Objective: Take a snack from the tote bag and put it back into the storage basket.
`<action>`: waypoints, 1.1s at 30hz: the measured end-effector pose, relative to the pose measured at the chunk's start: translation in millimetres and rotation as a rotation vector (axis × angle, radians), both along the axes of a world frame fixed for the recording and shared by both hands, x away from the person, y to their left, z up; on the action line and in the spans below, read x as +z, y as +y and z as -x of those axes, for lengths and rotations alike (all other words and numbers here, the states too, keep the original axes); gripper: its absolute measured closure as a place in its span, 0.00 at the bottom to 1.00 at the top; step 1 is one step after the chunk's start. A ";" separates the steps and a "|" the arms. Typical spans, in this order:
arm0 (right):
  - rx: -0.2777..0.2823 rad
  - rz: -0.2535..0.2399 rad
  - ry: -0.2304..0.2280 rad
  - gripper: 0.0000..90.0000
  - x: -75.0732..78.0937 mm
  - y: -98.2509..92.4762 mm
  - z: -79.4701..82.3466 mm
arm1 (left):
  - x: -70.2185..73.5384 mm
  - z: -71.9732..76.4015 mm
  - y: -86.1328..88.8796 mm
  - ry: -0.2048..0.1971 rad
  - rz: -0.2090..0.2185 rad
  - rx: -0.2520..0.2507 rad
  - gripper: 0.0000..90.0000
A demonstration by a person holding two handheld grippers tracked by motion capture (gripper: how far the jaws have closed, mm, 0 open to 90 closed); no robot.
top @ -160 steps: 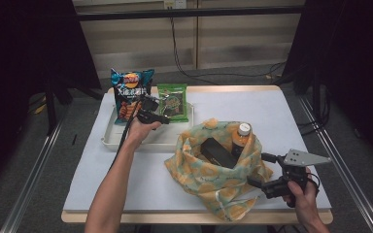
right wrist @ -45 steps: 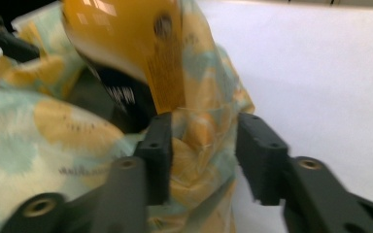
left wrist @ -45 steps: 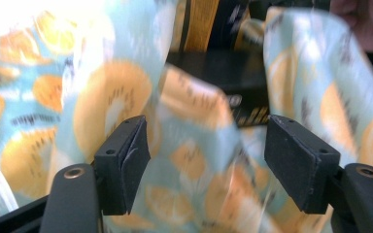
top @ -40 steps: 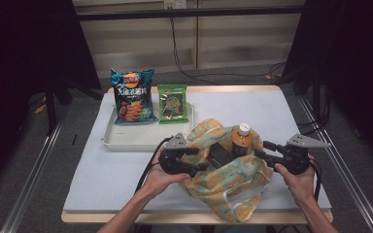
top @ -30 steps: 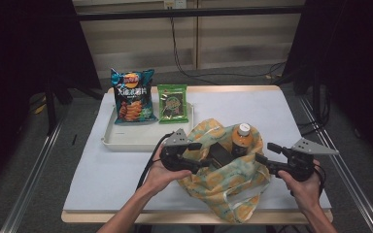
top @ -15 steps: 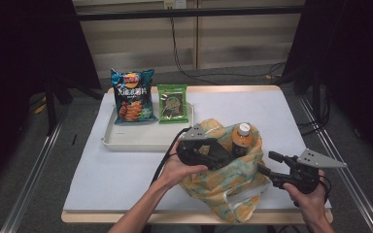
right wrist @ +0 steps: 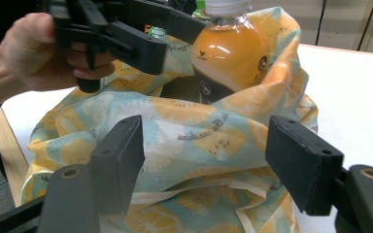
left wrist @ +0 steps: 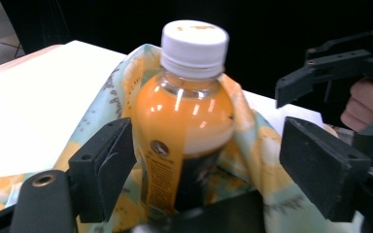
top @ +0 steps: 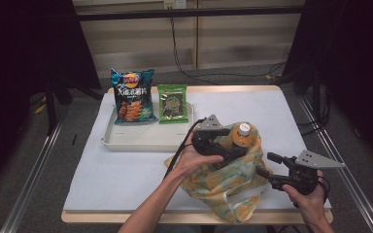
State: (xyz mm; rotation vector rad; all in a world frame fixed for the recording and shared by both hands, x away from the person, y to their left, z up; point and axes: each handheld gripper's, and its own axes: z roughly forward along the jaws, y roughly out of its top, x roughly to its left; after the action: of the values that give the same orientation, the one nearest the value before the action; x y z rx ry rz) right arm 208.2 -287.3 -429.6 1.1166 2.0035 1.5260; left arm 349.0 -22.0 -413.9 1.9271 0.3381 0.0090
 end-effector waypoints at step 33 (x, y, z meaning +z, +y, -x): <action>-0.007 -0.003 0.011 0.30 -1.4 -5.1 -1.0 | -25.4 -15.1 -40.3 -0.006 -0.103 -0.021 0.36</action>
State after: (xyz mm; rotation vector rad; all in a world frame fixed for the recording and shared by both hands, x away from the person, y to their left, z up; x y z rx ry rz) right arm 209.2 -292.3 -431.0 1.1342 2.0038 1.5228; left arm 364.1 -62.3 -439.3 2.0321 0.3190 0.0183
